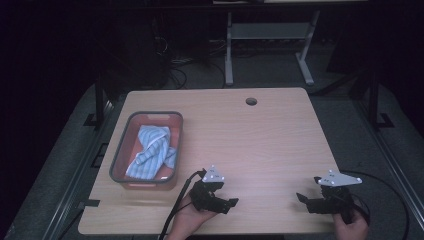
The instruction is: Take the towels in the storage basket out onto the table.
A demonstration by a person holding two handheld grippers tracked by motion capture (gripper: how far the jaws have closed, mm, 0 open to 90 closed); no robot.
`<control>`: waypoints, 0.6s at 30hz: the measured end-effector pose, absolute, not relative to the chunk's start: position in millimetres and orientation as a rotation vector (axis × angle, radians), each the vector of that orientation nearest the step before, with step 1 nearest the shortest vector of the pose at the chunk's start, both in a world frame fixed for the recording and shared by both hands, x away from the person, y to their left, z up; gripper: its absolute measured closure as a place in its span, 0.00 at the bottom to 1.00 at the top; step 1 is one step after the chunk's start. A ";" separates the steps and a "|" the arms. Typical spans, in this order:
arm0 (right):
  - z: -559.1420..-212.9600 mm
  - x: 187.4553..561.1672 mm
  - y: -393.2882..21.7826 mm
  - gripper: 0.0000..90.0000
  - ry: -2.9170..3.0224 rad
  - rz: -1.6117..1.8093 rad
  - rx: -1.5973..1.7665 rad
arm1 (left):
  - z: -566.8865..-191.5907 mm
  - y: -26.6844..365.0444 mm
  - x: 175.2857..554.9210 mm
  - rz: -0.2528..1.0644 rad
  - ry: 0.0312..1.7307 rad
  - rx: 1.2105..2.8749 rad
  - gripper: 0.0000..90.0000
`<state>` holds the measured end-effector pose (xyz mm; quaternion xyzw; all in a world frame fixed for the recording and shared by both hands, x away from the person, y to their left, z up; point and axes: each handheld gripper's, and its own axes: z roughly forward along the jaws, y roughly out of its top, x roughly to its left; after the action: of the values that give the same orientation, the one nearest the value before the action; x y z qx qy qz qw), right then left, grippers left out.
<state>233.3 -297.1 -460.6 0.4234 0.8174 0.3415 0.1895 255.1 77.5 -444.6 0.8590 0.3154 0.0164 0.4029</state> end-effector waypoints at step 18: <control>-459.3 232.0 -290.1 0.15 2.300 0.954 1.166 | -422.8 79.9 260.2 0.062 0.794 2.147 0.20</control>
<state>232.0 -290.1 -459.3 0.4160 0.8206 0.3401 0.1946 260.2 79.9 -422.8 0.8538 0.3159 0.0248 0.4132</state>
